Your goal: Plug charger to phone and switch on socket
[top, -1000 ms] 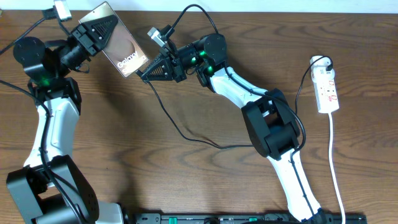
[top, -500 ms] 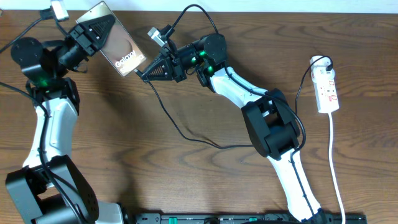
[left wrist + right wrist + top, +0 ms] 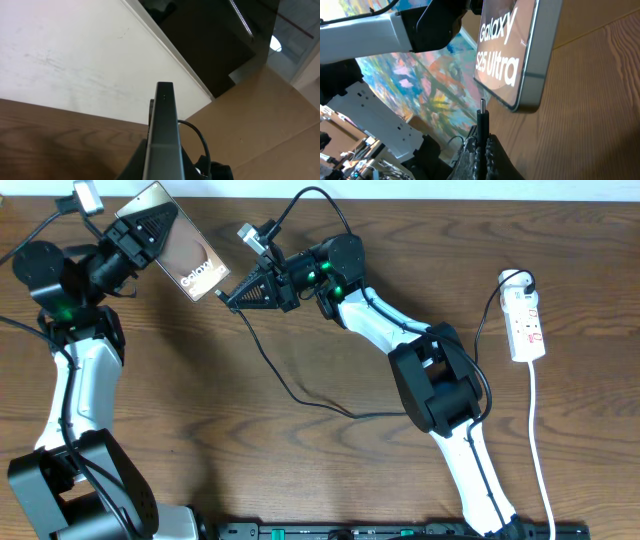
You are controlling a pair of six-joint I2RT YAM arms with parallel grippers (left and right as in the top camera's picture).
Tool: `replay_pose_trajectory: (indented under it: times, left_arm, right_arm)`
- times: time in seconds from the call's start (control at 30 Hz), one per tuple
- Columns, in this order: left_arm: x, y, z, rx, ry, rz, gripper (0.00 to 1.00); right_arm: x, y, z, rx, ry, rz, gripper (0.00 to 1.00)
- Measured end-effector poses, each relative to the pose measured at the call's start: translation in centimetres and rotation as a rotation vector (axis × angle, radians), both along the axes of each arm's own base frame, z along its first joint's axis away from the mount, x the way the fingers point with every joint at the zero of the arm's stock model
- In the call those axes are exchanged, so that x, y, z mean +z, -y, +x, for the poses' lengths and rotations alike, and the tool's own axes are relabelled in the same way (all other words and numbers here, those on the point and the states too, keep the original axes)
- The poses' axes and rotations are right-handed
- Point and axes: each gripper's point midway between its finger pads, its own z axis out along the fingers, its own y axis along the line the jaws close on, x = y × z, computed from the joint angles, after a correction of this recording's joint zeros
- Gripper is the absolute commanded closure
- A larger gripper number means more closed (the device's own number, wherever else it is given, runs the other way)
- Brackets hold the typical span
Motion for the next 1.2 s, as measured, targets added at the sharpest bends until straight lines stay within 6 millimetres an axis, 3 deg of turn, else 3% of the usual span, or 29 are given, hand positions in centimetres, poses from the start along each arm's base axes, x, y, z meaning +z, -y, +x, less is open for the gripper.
replay_pose_trajectory:
  times: [1.2]
  left_arm:
    - [-0.43, -0.01, 0.12, 0.003, -0.022, -0.005, 0.92]
  right_arm:
    - [-0.17, -0.38, 0.7, -0.028, -0.07, -0.022, 0.99]
